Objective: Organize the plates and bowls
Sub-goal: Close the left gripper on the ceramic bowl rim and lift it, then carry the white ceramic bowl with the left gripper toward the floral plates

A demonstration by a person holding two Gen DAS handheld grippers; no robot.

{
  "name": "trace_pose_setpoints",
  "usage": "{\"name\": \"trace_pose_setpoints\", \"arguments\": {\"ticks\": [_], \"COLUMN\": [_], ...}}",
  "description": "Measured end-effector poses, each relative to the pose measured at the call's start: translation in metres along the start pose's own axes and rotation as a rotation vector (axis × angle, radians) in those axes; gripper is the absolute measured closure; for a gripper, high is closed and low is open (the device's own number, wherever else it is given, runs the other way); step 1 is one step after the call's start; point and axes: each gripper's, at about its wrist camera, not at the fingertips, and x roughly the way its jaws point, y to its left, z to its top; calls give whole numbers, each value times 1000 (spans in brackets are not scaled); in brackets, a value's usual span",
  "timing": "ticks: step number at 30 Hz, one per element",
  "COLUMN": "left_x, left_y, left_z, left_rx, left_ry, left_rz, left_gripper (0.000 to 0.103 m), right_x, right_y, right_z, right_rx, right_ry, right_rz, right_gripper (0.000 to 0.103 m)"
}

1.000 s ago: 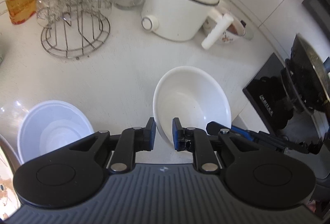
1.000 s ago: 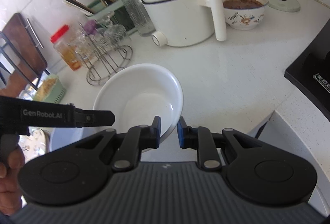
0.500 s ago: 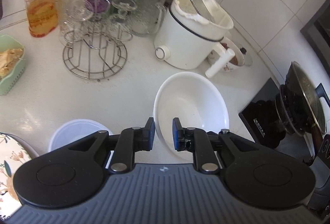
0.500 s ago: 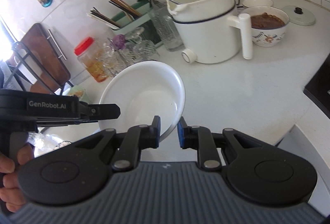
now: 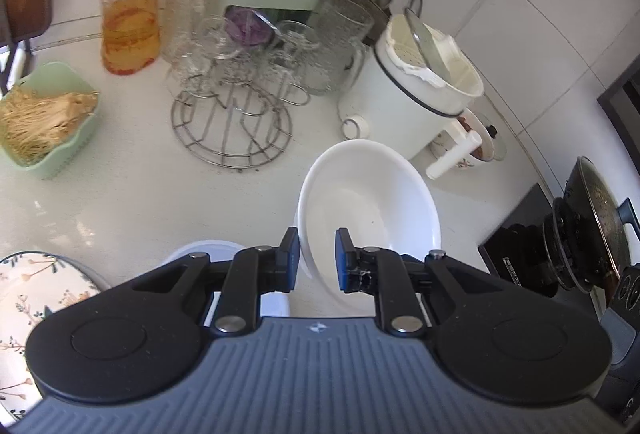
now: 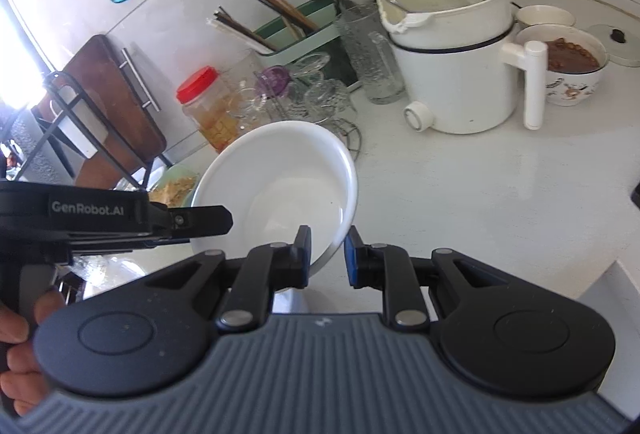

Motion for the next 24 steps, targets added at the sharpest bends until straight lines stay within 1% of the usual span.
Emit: {"name": "trace_pose_setpoints", "arguments": {"ticks": [8,11,19,22,24], "left_x": [-14,-17,-11,-5,-1], "left_y": [32,45,72,76,79], "left_z": [-13,-20,-41,-47,-50], "left_rx": [-68,-99,-159,-156,-155], "left_ry": [-35,-41,-6,17,30], "left_rz": [56,71,108,139,142], "left_gripper": [83,83,83,83,83], "right_x": [18,25,45,49,50], "right_y": [29,35,49,50,53], "right_z": [-5,-8,-25,-32,-36], "right_rx": [-64,-84,-153,-170,-200], "right_ry": [46,75,166,195,198], "right_rz": [39,53,50,54,41], "right_gripper": [82,82,82,82,82]}}
